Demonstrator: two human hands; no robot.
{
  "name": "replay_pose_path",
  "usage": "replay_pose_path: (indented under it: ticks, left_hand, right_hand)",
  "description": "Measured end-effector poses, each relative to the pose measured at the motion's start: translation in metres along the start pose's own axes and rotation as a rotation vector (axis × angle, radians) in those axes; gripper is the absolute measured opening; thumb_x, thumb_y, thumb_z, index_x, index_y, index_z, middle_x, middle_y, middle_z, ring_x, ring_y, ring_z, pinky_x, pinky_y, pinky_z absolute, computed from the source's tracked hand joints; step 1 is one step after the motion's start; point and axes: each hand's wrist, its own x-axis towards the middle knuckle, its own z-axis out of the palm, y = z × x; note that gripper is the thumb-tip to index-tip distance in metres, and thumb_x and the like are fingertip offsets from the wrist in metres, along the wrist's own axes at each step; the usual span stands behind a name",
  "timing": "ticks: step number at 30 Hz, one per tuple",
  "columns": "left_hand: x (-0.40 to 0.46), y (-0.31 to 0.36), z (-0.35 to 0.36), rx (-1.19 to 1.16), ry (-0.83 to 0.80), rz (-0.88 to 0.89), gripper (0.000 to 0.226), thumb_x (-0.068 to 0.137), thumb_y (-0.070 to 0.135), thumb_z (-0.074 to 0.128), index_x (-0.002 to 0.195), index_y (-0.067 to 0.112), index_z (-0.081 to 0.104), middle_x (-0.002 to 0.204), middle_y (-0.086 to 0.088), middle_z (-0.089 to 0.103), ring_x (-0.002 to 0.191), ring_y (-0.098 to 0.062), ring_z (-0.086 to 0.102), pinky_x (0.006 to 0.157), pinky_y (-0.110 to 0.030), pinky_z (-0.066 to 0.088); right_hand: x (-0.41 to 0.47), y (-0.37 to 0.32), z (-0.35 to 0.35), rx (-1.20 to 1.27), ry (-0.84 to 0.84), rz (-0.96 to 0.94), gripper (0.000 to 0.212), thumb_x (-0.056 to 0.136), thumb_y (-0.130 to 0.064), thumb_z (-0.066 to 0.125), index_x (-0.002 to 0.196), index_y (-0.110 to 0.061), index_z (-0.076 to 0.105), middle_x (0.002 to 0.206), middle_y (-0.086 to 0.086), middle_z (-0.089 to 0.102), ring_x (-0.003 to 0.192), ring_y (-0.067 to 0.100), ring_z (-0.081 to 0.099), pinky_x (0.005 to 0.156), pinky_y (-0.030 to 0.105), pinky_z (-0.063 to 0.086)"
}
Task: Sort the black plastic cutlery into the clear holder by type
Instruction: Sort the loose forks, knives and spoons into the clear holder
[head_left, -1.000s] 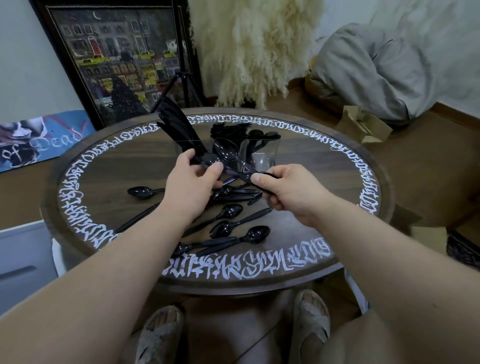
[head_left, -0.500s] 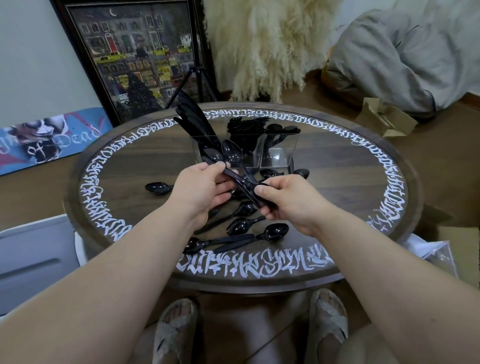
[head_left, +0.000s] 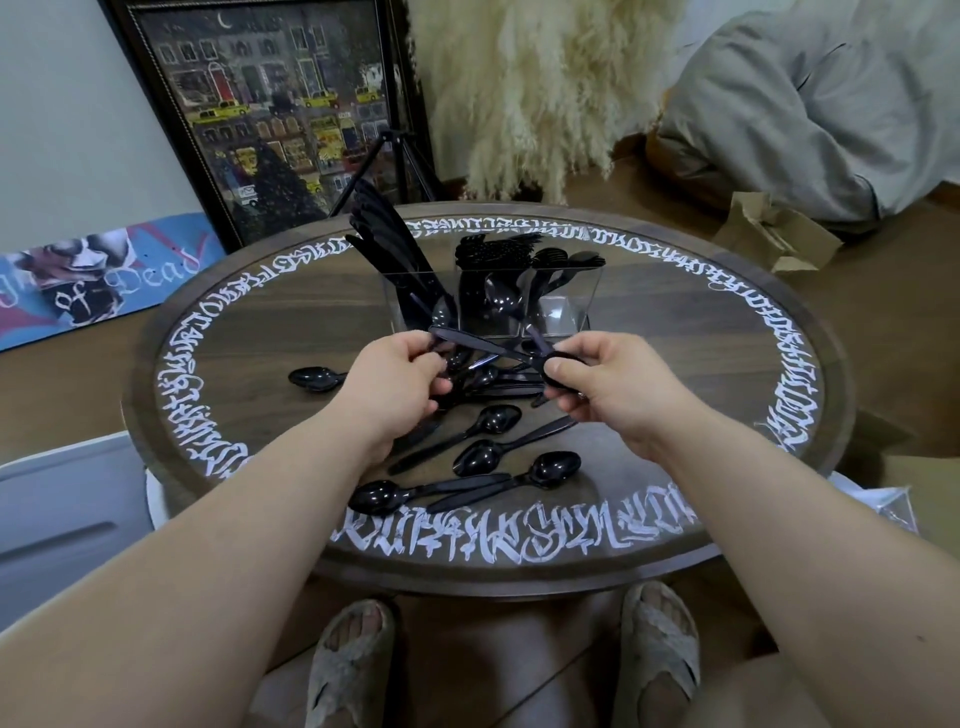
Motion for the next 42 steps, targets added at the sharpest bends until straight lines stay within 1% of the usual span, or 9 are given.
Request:
replay_pose_path:
  ticks: [4, 6, 10, 15, 21, 24, 30, 35, 42]
  left_hand:
    - [0.005, 0.000, -0.016, 0.201, 0.253, 0.163, 0.018, 0.097, 0.021, 0.052, 0.091, 0.025, 0.069, 0.063, 0.002, 0.054, 0.051, -0.012, 0.042, 0.051, -0.023, 0.038]
    - [0.005, 0.001, -0.019, 0.256, 0.277, 0.218, 0.016, 0.095, 0.026, 0.056, 0.086, 0.023, 0.069, 0.060, 0.002, 0.052, 0.051, -0.013, 0.041, 0.052, -0.024, 0.035]
    - [-0.001, 0.002, -0.012, 0.363, 0.196, 0.298, 0.017, 0.090, 0.032, 0.063, 0.079, 0.022, 0.071, 0.060, 0.008, 0.063, 0.056, -0.006, 0.055, 0.066, -0.024, 0.045]
    - [-0.007, 0.006, -0.003, 0.617, 0.142, 0.434, 0.024, 0.097, 0.030, 0.050, 0.098, 0.017, 0.071, 0.079, 0.003, 0.069, 0.082, -0.019, 0.064, 0.084, -0.036, 0.049]
    - [-0.009, 0.006, -0.001, 0.772, -0.028, 0.459, 0.019, 0.099, 0.031, 0.045, 0.092, 0.023, 0.061, 0.078, 0.007, 0.063, 0.082, -0.019, 0.059, 0.077, -0.033, 0.045]
    - [-0.011, 0.005, 0.001, 0.737, -0.098, 0.450, 0.019, 0.099, 0.032, 0.044, 0.091, 0.024, 0.058, 0.076, 0.005, 0.063, 0.080, -0.016, 0.063, 0.077, -0.035, 0.047]
    - [-0.006, 0.004, -0.003, 0.712, 0.131, 0.565, 0.024, 0.098, 0.021, 0.045, 0.114, 0.020, 0.063, 0.093, 0.005, 0.063, 0.087, -0.013, 0.057, 0.077, -0.027, 0.040]
    - [-0.005, 0.000, -0.010, 0.675, 0.055, 0.655, 0.032, 0.098, 0.015, 0.049, 0.123, 0.028, 0.064, 0.101, 0.009, 0.061, 0.078, -0.006, 0.064, 0.082, -0.026, 0.048]
    - [-0.010, 0.003, -0.004, 0.745, -0.043, 0.664, 0.032, 0.096, 0.018, 0.054, 0.124, 0.030, 0.063, 0.107, 0.008, 0.065, 0.105, -0.012, 0.057, 0.095, -0.030, 0.043]
  right_hand:
    - [0.001, -0.001, -0.015, -0.062, 0.044, 0.002, 0.016, 0.087, -0.010, 0.068, 0.074, -0.011, 0.058, 0.062, 0.007, 0.061, 0.048, 0.011, 0.047, 0.045, 0.018, 0.040]
    - [0.000, 0.000, -0.018, -0.092, 0.037, 0.021, 0.021, 0.083, -0.012, 0.073, 0.071, -0.011, 0.055, 0.060, 0.009, 0.060, 0.045, 0.010, 0.045, 0.043, 0.018, 0.037]
    - [-0.002, -0.001, -0.013, -0.110, -0.019, 0.045, 0.030, 0.080, -0.016, 0.076, 0.067, -0.014, 0.050, 0.051, 0.002, 0.056, 0.038, 0.006, 0.040, 0.042, 0.018, 0.032]
    - [-0.003, -0.004, -0.008, -0.123, -0.070, 0.056, 0.034, 0.080, -0.019, 0.077, 0.063, -0.017, 0.048, 0.048, -0.001, 0.055, 0.040, 0.007, 0.040, 0.044, 0.019, 0.034]
    - [-0.005, -0.005, -0.010, -0.122, -0.110, 0.070, 0.033, 0.079, -0.020, 0.077, 0.063, -0.016, 0.048, 0.047, -0.001, 0.054, 0.038, 0.006, 0.039, 0.044, 0.019, 0.032]
    - [-0.004, -0.005, -0.010, -0.121, -0.090, 0.068, 0.033, 0.080, -0.020, 0.077, 0.063, -0.016, 0.049, 0.046, -0.002, 0.053, 0.039, 0.006, 0.039, 0.043, 0.020, 0.031]
    - [0.000, -0.003, -0.012, -0.070, -0.039, 0.085, 0.032, 0.081, -0.020, 0.076, 0.068, -0.015, 0.047, 0.046, 0.001, 0.050, 0.039, 0.010, 0.031, 0.042, 0.023, 0.024]
    - [0.001, -0.004, -0.014, -0.028, -0.044, 0.137, 0.027, 0.083, -0.015, 0.072, 0.068, -0.014, 0.050, 0.050, 0.004, 0.048, 0.035, 0.007, 0.031, 0.035, 0.018, 0.025]
    - [0.001, -0.005, -0.013, 0.016, -0.084, 0.165, 0.032, 0.083, -0.016, 0.071, 0.062, -0.016, 0.048, 0.047, 0.001, 0.045, 0.040, 0.010, 0.030, 0.038, 0.019, 0.023]
